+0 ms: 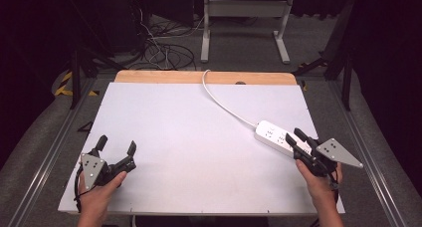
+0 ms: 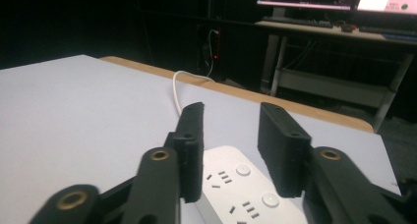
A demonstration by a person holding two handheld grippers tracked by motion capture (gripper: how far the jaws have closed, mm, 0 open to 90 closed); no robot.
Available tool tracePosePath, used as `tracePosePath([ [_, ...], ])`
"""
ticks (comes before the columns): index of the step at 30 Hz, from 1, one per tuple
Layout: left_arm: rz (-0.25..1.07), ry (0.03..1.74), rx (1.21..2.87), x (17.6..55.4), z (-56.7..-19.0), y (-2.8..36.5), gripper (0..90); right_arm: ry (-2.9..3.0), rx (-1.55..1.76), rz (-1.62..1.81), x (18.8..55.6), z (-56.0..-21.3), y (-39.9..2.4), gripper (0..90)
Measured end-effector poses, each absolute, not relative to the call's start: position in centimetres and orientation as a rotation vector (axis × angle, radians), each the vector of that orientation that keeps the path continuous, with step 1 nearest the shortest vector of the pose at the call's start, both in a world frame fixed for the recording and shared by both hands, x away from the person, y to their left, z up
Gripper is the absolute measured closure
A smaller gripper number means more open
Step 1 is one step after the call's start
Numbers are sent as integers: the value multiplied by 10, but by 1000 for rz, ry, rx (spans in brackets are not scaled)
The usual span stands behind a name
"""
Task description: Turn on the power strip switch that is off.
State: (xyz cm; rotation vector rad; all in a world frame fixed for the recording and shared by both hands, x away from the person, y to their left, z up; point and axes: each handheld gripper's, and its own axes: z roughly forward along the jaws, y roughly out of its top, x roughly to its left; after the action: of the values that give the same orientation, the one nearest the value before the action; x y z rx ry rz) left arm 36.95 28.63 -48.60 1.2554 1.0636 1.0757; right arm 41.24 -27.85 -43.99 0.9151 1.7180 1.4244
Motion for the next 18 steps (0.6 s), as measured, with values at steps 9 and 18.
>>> tracePosePath([
  [9, 1077, 1067, 1259, 369, -486, 287, 80, 1797, 995, 1441, 424, -431, -282, 870],
  [18, 1083, 1069, 1259, 367, -487, 289, 79, 1870, 1076, 1361, 440, -425, -279, 900],
])
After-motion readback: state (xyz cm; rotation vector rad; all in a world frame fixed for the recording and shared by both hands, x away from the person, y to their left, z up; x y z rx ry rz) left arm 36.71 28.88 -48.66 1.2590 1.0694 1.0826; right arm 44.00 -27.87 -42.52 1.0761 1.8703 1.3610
